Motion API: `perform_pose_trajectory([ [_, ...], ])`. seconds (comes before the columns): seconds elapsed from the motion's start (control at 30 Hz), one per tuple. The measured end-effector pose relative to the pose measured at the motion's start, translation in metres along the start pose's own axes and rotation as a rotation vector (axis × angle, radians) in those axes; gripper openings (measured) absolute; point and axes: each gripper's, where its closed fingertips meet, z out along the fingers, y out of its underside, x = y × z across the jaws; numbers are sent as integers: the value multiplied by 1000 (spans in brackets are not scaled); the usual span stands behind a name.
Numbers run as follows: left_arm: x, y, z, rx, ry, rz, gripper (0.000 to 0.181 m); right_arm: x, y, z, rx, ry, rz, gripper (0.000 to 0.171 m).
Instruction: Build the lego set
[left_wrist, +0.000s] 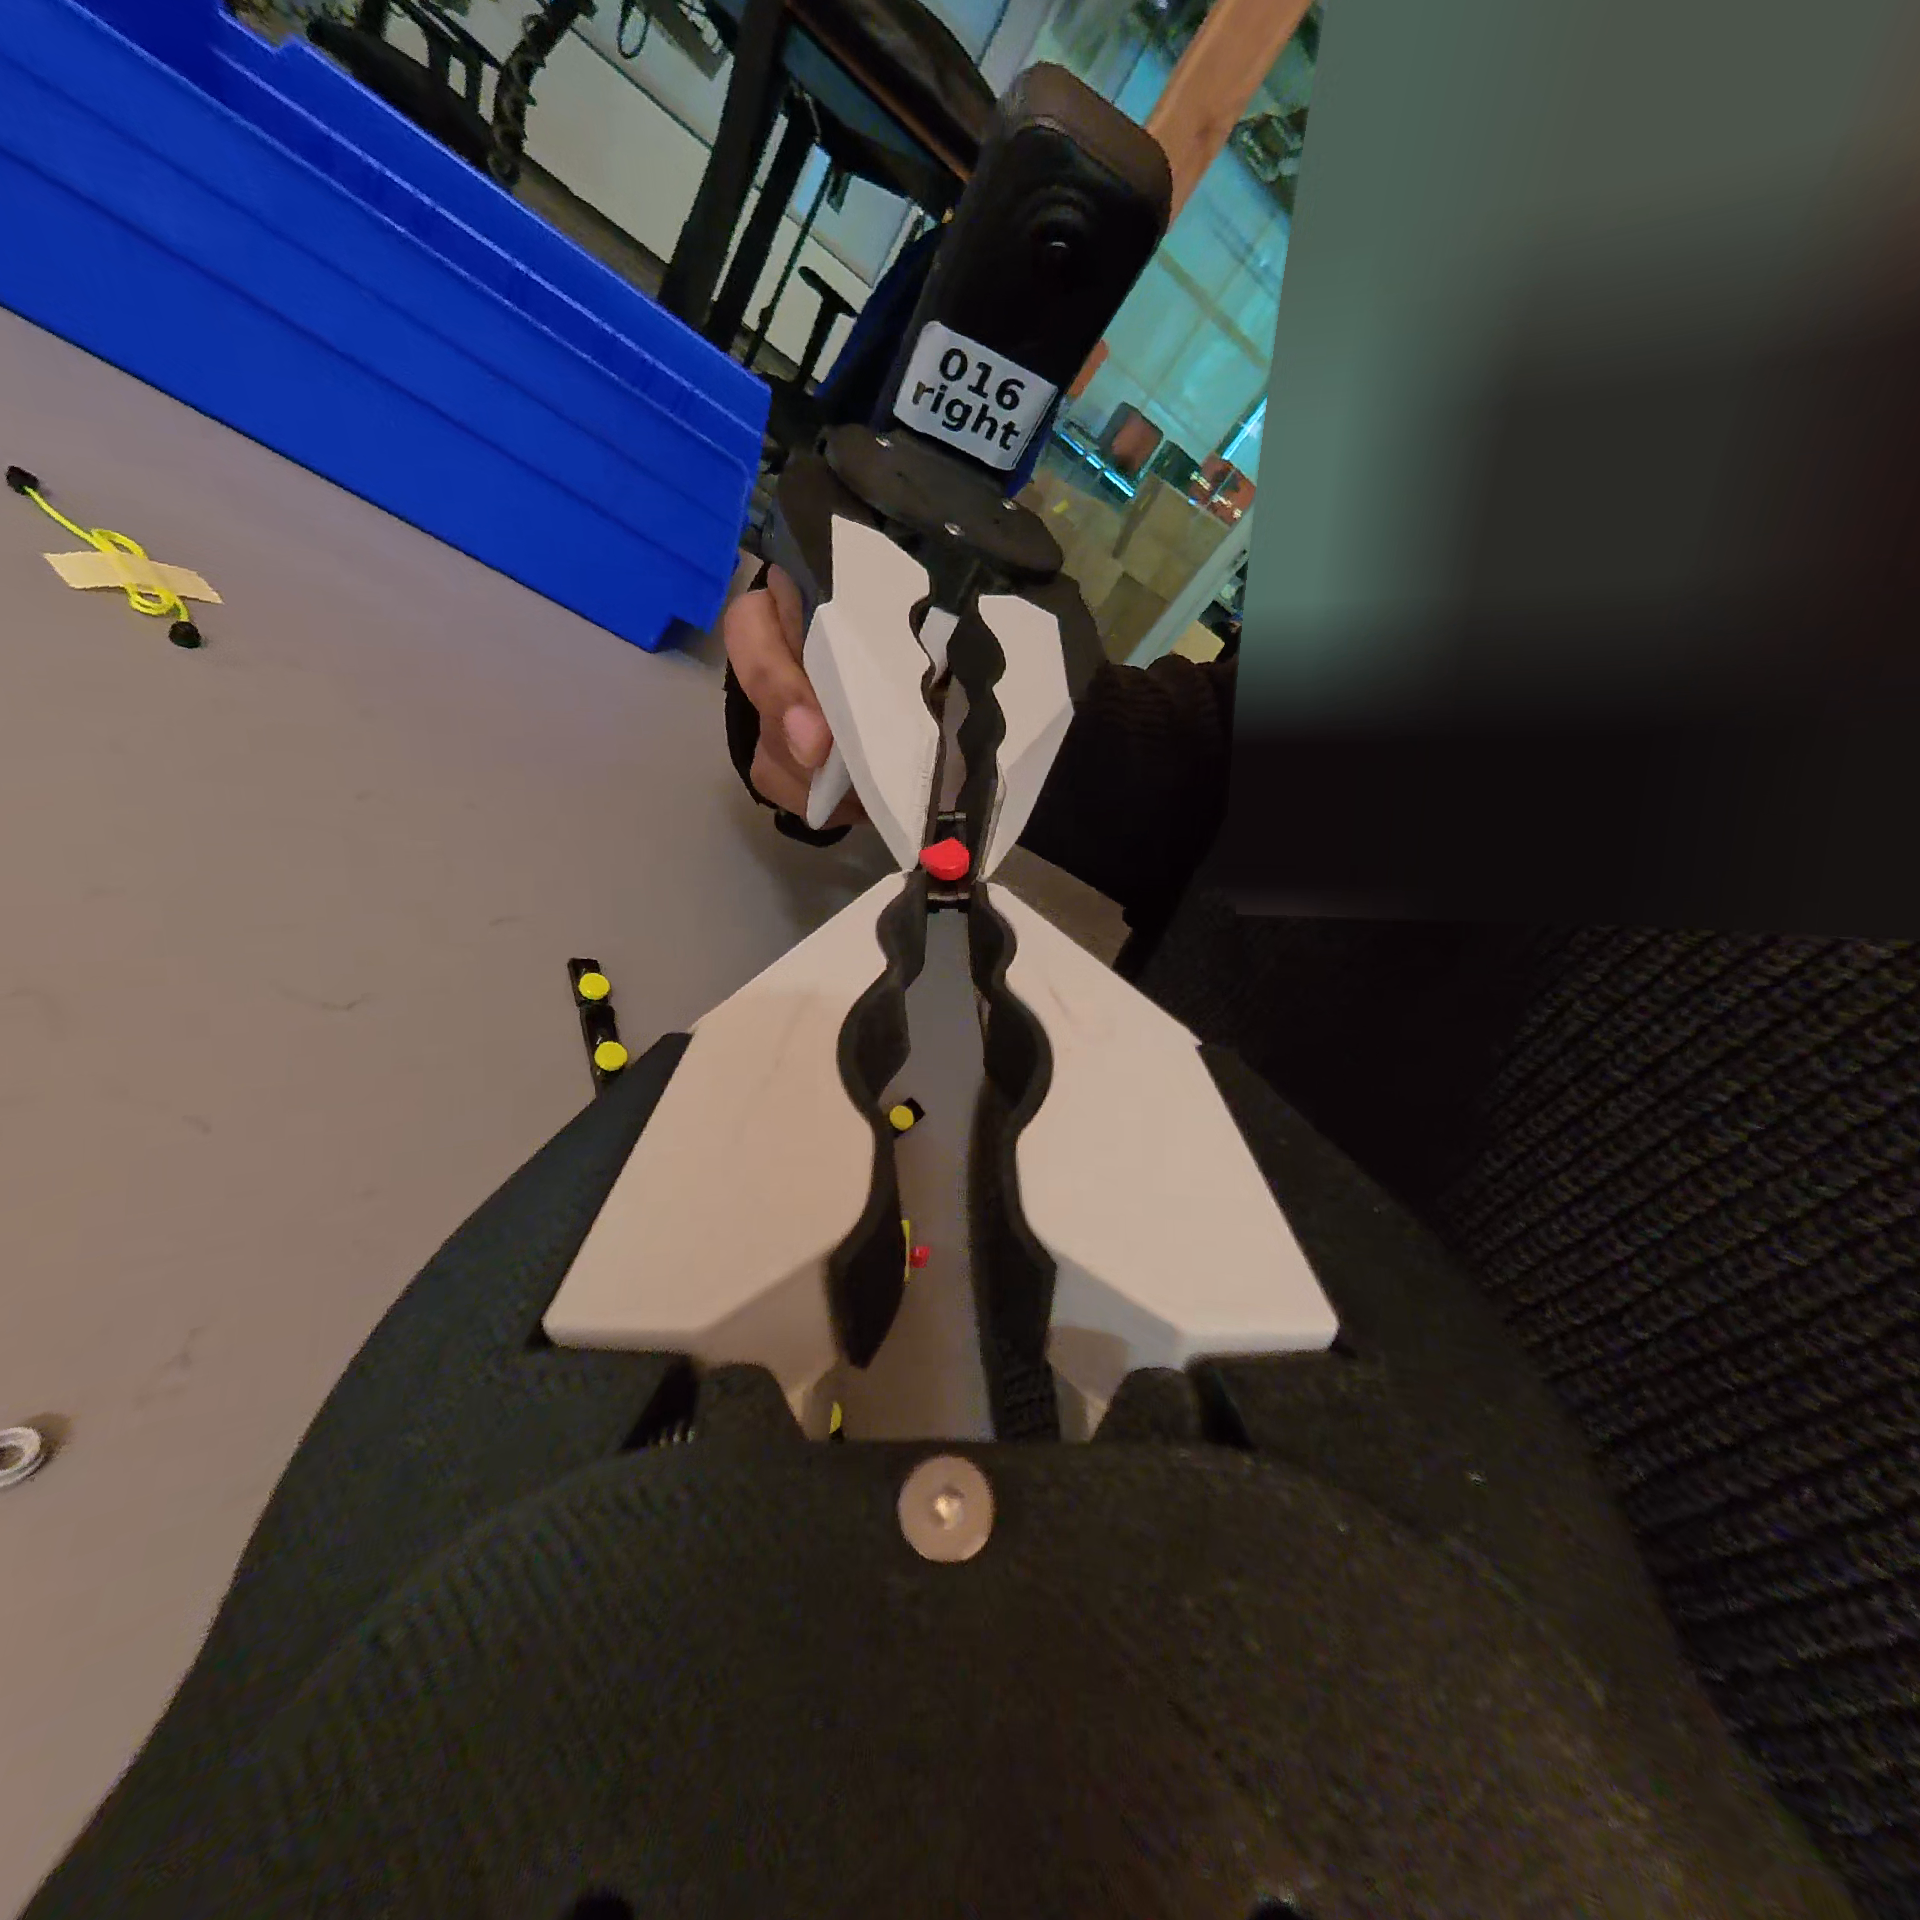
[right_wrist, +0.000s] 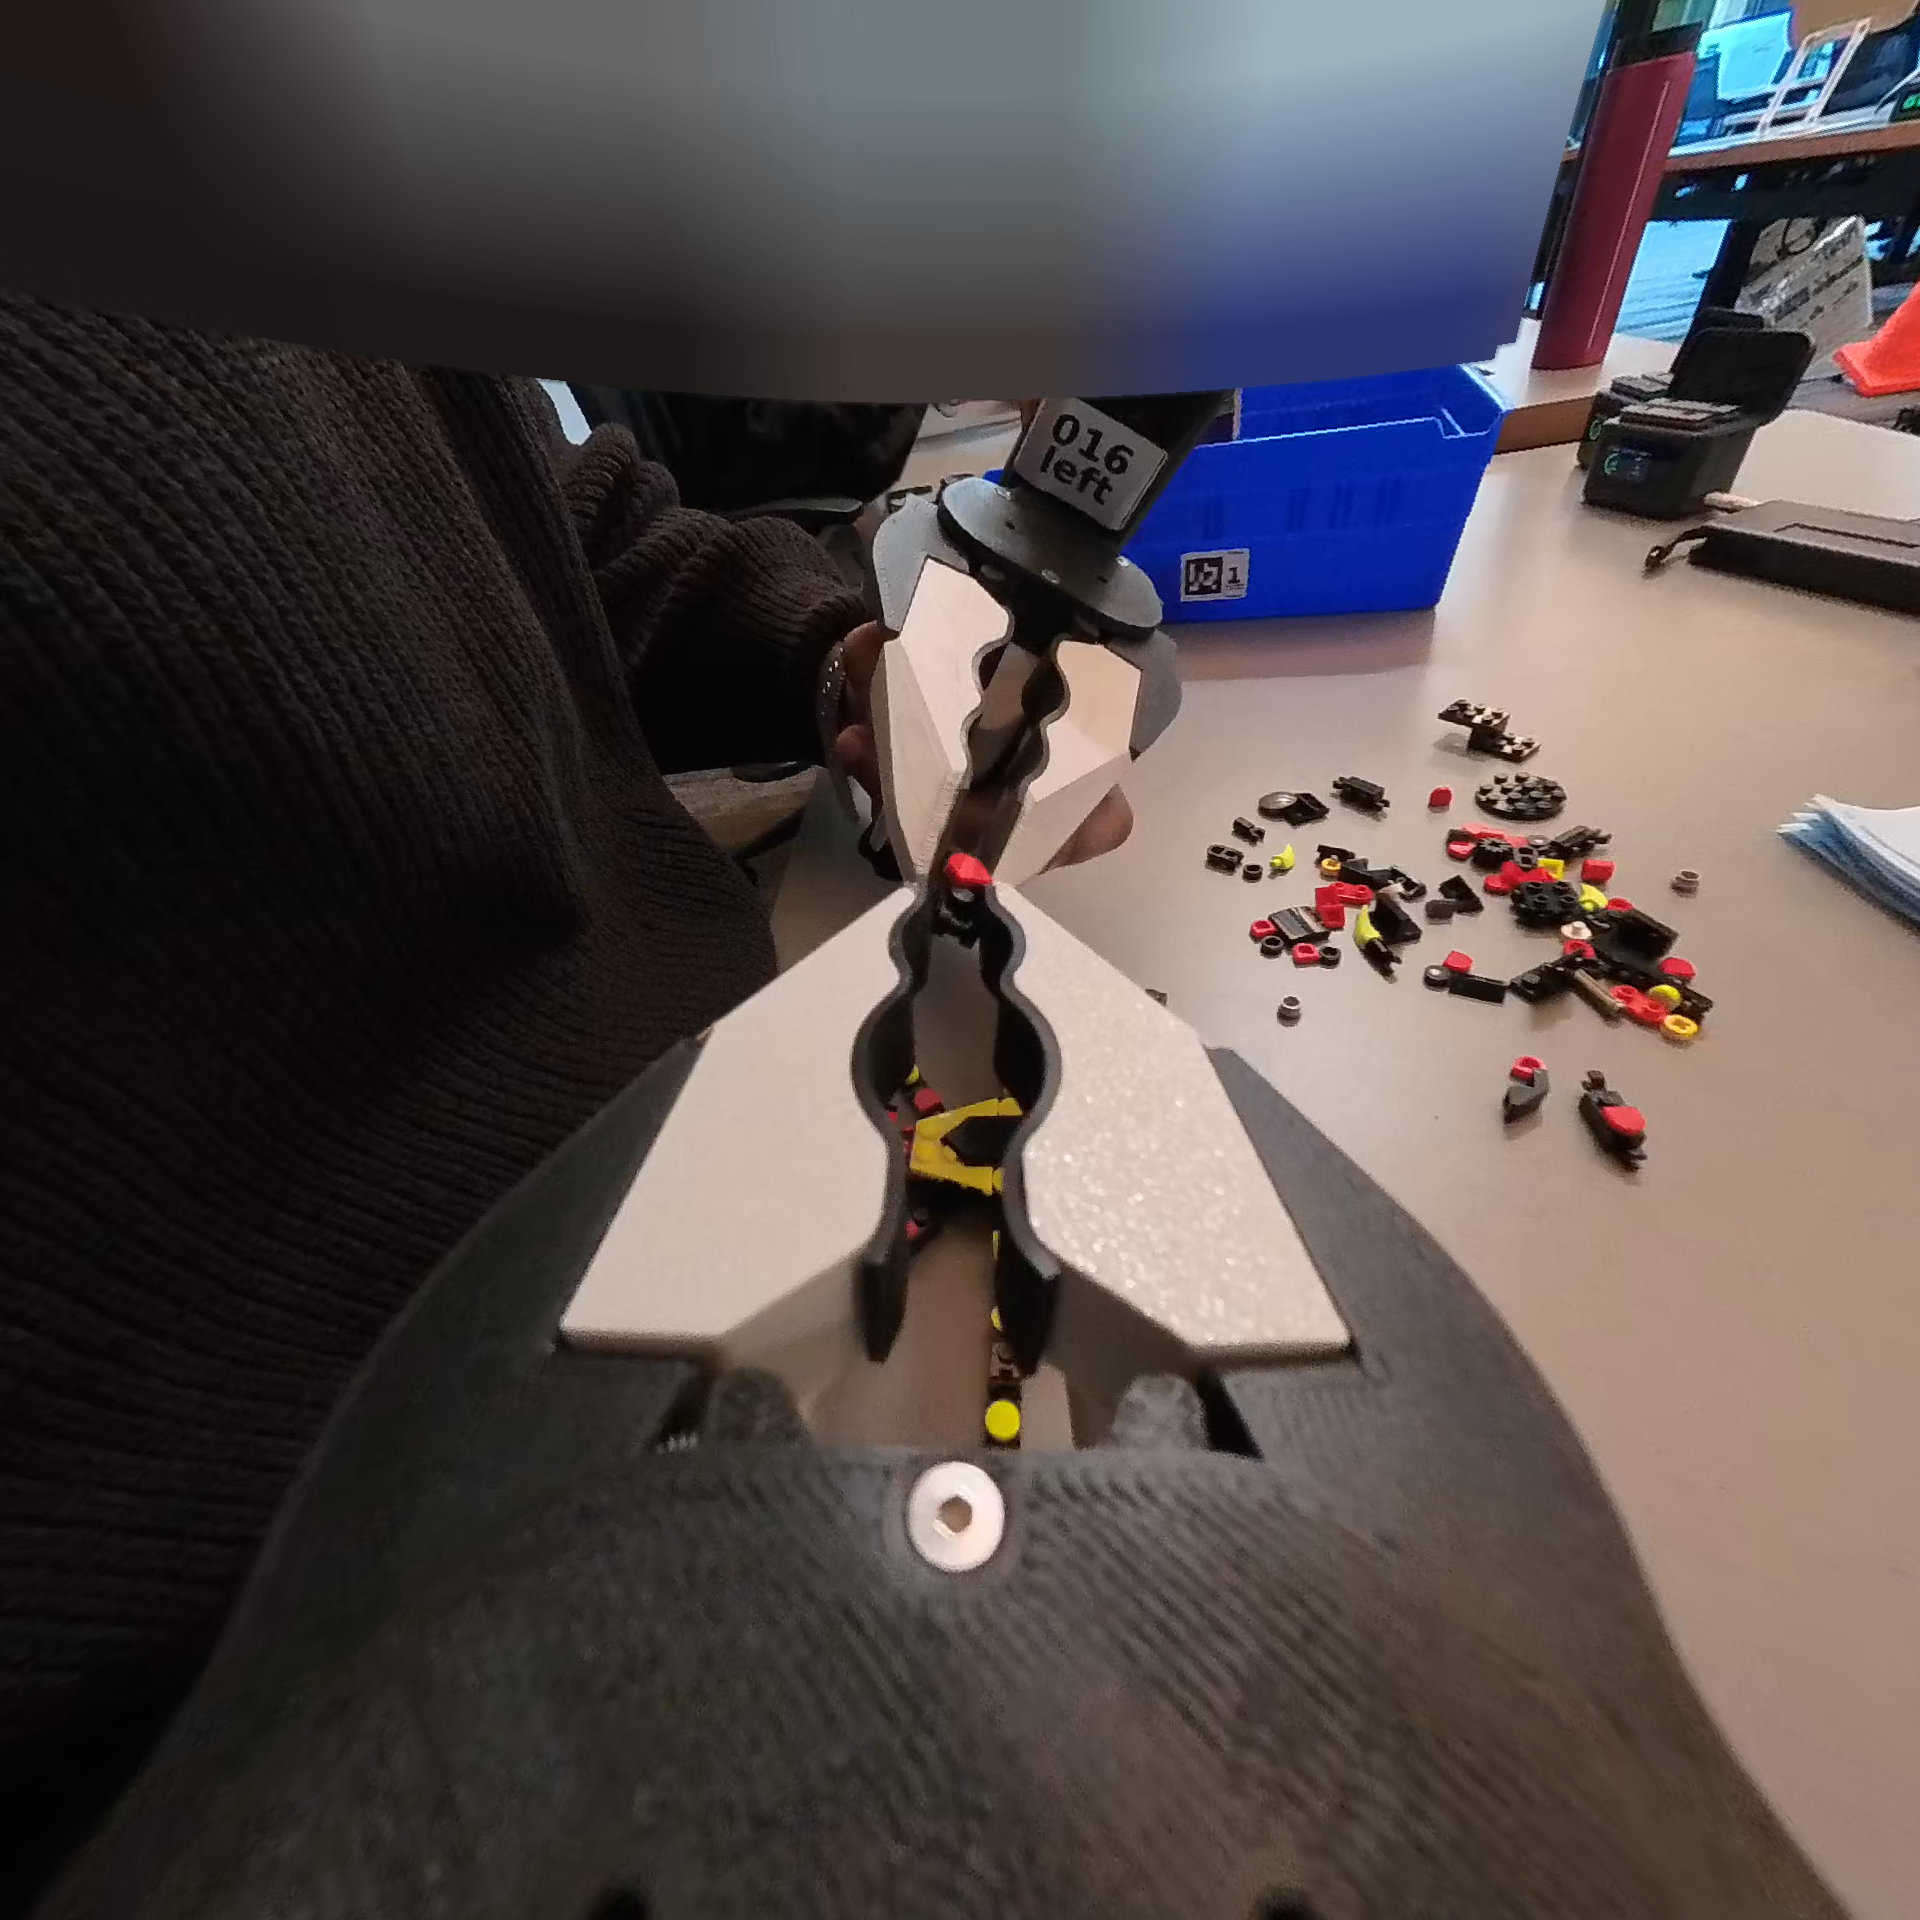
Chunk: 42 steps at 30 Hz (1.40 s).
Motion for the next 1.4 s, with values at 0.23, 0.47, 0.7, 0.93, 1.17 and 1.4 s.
perform_pose_trajectory([
  [0.23, -1, 0, 1, -11, -32, 46, 5, 1, 1, -1, -13, 8, -17, 6],
  [0.47, -6, 0, 1, -25, -137, 189, 5, 6, 3, -1, -18, 3, 54, 6],
  [0.7, -8, -6, -3, 7, -142, 173, 5, 12, -1, -9, 39, -37, 170, 15],
  [0.93, -7, -4, 0, -1, -151, 181, 5, 9, -2, -8, 27, -34, 148, 6],
  [1.17, -14, -6, -1, 22, -197, 179, 16, 12, -2, -9, 15, -13, 149, 6],
  [1.4, -14, -7, 2, 24, -223, 194, 19, 15, 4, -7, -35, 18, 139, 6],
])
